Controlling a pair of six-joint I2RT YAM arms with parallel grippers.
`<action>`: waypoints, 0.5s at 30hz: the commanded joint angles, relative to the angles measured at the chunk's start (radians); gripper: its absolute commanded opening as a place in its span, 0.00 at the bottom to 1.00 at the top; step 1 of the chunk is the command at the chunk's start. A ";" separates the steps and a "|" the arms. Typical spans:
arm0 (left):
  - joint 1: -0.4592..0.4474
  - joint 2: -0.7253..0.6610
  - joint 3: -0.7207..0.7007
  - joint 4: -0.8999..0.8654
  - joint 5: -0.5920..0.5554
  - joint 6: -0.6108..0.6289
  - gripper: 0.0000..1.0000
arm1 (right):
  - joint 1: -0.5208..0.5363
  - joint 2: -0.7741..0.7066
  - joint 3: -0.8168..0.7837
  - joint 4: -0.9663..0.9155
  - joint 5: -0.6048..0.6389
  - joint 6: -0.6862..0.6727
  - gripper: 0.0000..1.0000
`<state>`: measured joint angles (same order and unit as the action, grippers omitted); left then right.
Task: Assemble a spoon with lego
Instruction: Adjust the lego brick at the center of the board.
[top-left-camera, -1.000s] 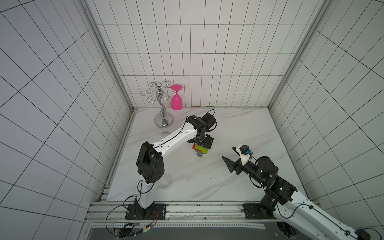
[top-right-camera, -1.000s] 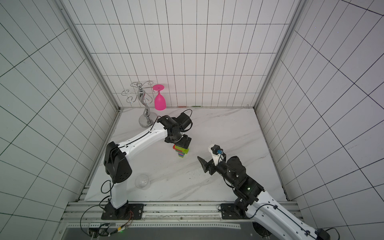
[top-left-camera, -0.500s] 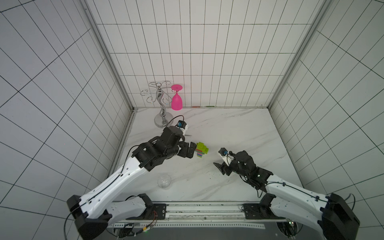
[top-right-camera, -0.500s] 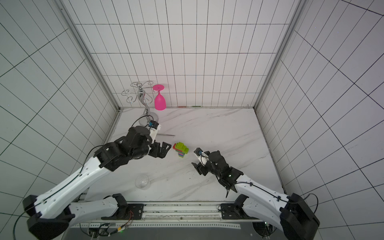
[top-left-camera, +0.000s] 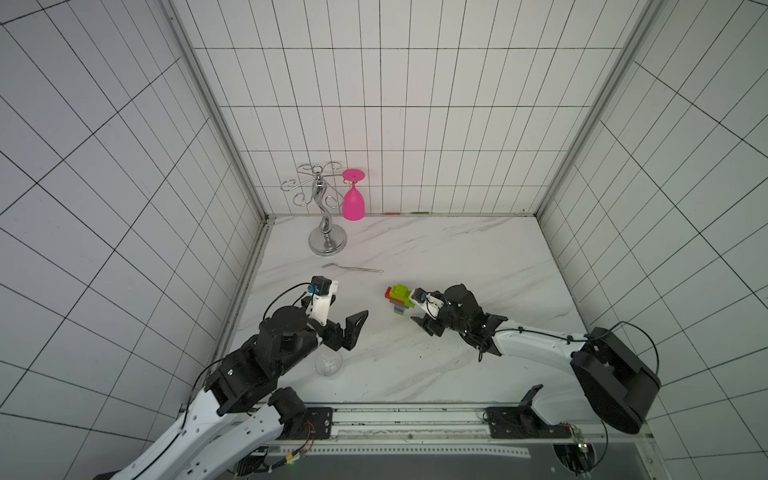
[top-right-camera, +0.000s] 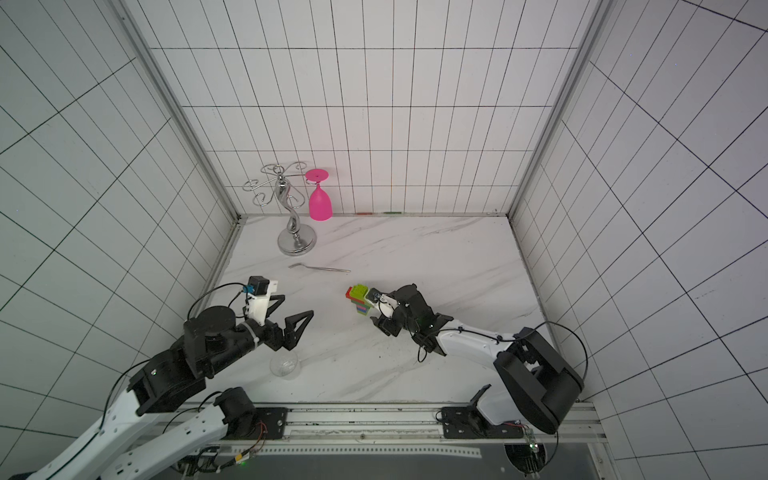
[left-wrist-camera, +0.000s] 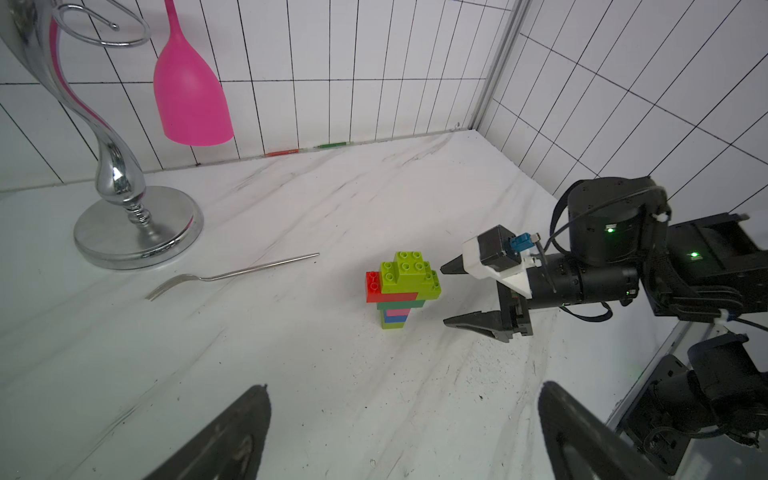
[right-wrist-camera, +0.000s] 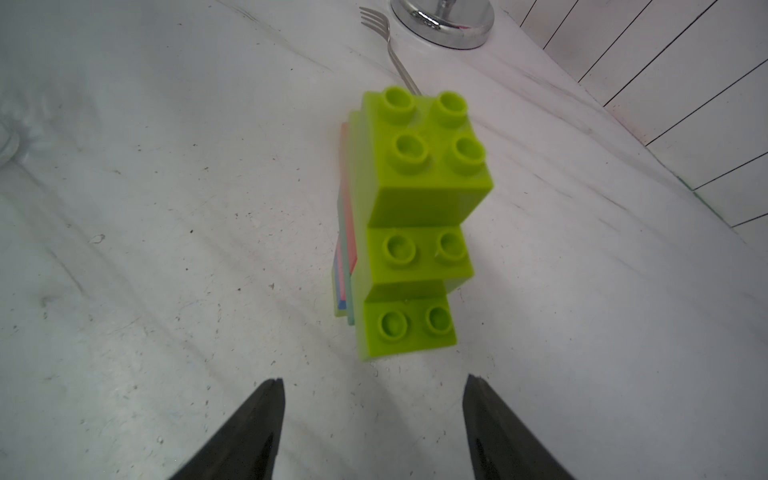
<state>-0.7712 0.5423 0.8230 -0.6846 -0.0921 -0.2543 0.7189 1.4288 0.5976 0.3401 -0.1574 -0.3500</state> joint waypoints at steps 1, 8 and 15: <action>0.000 -0.022 -0.012 0.033 0.026 0.026 0.99 | -0.015 0.042 0.063 0.070 -0.035 -0.020 0.68; 0.000 -0.041 -0.018 0.033 0.052 0.032 0.99 | -0.020 0.107 0.109 0.094 -0.094 -0.014 0.60; 0.000 -0.048 -0.019 0.030 0.055 0.037 0.99 | -0.028 0.130 0.117 0.096 -0.144 -0.012 0.44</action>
<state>-0.7712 0.5049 0.8143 -0.6689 -0.0475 -0.2344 0.7002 1.5497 0.6792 0.4194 -0.2535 -0.3637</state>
